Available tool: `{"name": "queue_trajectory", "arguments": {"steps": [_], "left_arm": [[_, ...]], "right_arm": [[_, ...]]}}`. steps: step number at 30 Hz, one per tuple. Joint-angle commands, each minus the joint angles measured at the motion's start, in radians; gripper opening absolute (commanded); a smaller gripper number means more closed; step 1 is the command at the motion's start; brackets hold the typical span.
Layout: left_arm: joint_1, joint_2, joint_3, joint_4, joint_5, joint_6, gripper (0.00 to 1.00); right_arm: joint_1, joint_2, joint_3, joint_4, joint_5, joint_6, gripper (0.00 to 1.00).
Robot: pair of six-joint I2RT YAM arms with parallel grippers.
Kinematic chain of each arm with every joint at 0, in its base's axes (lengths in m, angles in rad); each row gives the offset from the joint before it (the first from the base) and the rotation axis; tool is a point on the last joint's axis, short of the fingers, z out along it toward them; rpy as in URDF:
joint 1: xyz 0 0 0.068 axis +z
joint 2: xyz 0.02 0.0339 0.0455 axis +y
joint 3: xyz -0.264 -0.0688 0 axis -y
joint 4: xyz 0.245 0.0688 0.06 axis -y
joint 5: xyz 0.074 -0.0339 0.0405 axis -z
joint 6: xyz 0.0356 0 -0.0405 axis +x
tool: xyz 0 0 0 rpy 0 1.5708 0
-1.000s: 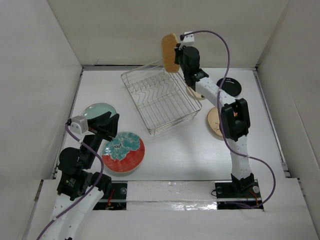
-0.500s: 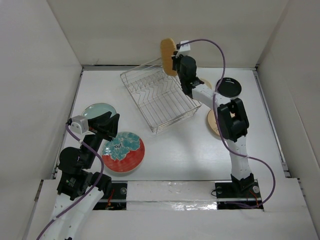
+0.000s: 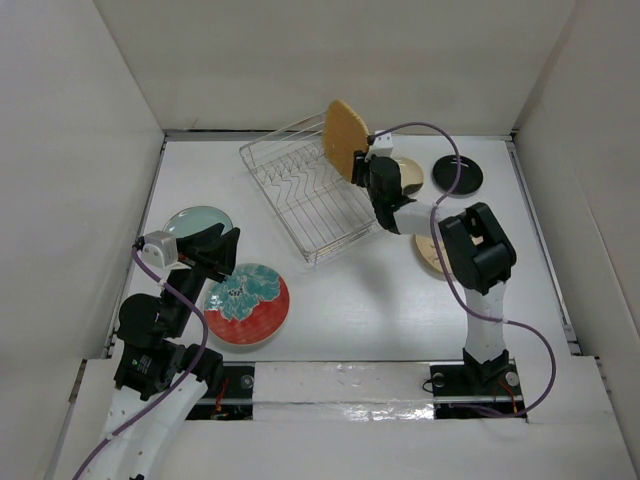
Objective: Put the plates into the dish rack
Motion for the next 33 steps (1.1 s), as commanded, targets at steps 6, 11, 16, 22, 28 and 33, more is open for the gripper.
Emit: {"name": "queue_trajectory", "arguments": {"steps": [6,11,16,22,28,33], "left_arm": [[-0.005,-0.005,0.0,0.044,0.027,-0.002,0.37],[-0.005,-0.02,0.0,0.038,0.024,-0.002,0.37],[-0.005,-0.028,0.0,0.038,0.028,-0.003,0.37],[-0.005,-0.034,0.0,0.043,0.036,-0.006,0.37],[-0.005,-0.04,-0.001,0.038,0.032,-0.005,0.37],[-0.005,-0.042,-0.001,0.037,0.033,-0.003,0.37]], "right_arm": [[0.011,-0.17,-0.083,0.106,0.025,0.08,0.63],[0.011,-0.298,-0.113,-0.008,0.027,0.138,0.73],[0.002,-0.547,-0.3,-0.098,0.08,0.331,0.3],[-0.116,-0.717,-0.548,-0.117,-0.076,0.431,0.0],[-0.087,-0.518,-0.166,-0.388,-0.201,0.234,0.64],[-0.107,-0.298,0.157,-0.554,-0.206,0.128,0.81]]}}
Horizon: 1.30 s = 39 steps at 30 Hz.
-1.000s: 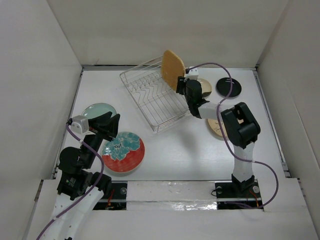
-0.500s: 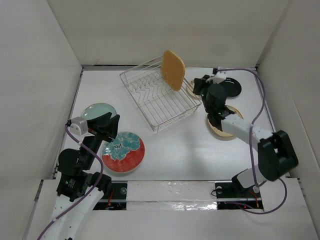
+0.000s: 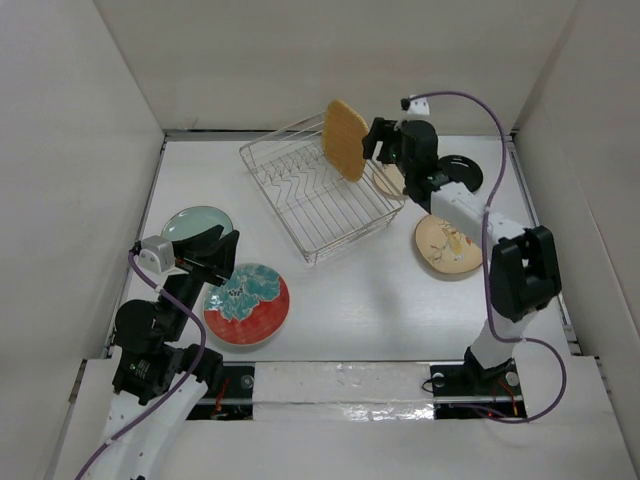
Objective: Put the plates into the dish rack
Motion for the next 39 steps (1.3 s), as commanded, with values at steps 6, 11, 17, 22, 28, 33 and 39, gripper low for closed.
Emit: {"name": "queue_trajectory", "arguments": {"steps": [6,11,17,22,28,33,39], "left_arm": [[-0.005,-0.013,0.0,0.036,0.008,-0.002,0.37],[-0.005,-0.004,0.0,0.036,0.011,-0.001,0.37],[-0.005,0.007,0.002,0.036,0.012,-0.001,0.37],[-0.005,0.01,0.003,0.036,0.017,-0.001,0.37],[-0.005,0.017,0.002,0.037,0.017,0.0,0.37],[-0.005,0.021,0.002,0.036,0.017,-0.001,0.37],[-0.005,0.022,0.002,0.033,0.017,0.0,0.37]], "right_arm": [[-0.022,0.358,0.602,-0.392,-0.072,-0.204,0.76],[-0.022,0.531,0.849,-0.552,-0.078,-0.252,0.7],[-0.013,0.559,0.89,-0.547,-0.077,-0.275,0.49],[0.008,0.568,0.891,-0.555,-0.028,-0.324,0.16],[0.028,0.423,0.579,-0.263,0.026,-0.316,0.0],[0.076,0.291,0.369,-0.106,0.115,-0.296,0.0],[0.111,0.229,0.297,-0.107,0.14,-0.259,0.0]]}}
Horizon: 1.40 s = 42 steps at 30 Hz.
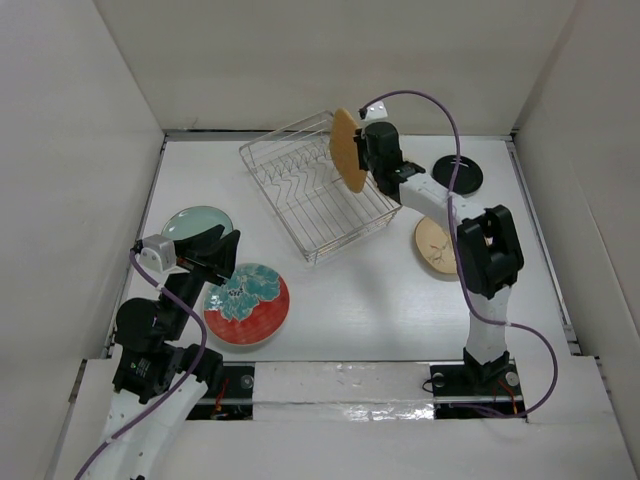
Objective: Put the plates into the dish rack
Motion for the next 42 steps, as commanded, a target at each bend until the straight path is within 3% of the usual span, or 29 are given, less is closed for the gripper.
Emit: {"name": "queue_trajectory", "arguments": {"steps": [1,7,16,23,32,34,35,38,40,42], "left_arm": [[-0.005,0.014,0.002,0.033,0.014,-0.001,0.37],[-0.005,0.016,0.002,0.036,0.02,-0.001,0.37],[-0.005,0.021,0.002,0.036,0.02,-0.003,0.37],[-0.005,0.019,0.002,0.035,0.017,-0.001,0.37],[-0.005,0.019,0.002,0.035,0.015,0.0,0.37],[-0.005,0.019,0.002,0.035,0.015,0.0,0.37],[-0.005,0.019,0.002,0.036,0.017,0.002,0.37],[-0.005,0.017,0.002,0.036,0.017,0.002,0.37],[-0.005,0.016,0.002,0.036,0.018,0.0,0.37],[-0.005,0.013,0.002,0.038,0.021,-0.003,0.37]], "right_arm": [[0.028,-0.08,-0.02,0.076,0.027,0.016,0.0],[0.039,-0.126,-0.087,0.217,0.141,0.003,0.0],[0.03,-0.014,0.004,0.405,0.19,-0.046,0.0],[0.03,0.101,0.137,0.34,0.133,-0.053,0.0],[0.03,0.172,0.194,0.265,0.096,-0.03,0.0],[0.03,0.144,0.168,0.264,0.104,-0.02,0.1],[0.02,0.127,0.151,0.271,0.101,-0.006,0.21],[0.011,0.046,0.107,0.249,0.075,0.043,0.33],[0.001,0.02,0.085,0.232,0.055,0.051,0.33],[-0.01,0.006,0.093,0.213,0.041,0.056,0.19]]}}
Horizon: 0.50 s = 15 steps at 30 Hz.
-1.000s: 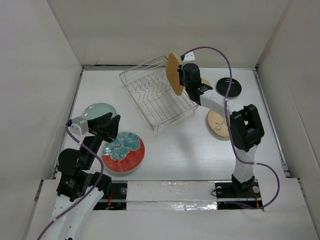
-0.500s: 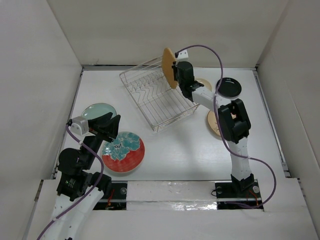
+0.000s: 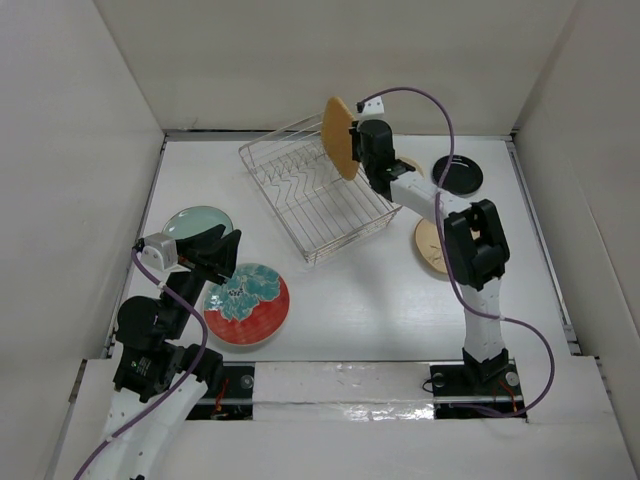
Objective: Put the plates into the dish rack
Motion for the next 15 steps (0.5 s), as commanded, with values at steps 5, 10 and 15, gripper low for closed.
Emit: {"name": "queue_trajectory", "arguments": {"steps": [5,10,15], "left_arm": [[-0.005,-0.002,0.002,0.036,0.02,-0.003,0.37],[-0.005,-0.003,0.002,0.036,0.018,-0.003,0.37],[-0.005,-0.002,0.002,0.036,0.02,-0.003,0.37]], "right_arm": [[-0.029,-0.096,0.097,-0.049,-0.045,0.016,0.1],[-0.029,-0.073,0.115,-0.086,-0.052,0.015,0.28],[-0.029,-0.087,0.074,-0.074,-0.064,0.022,0.42]]}}
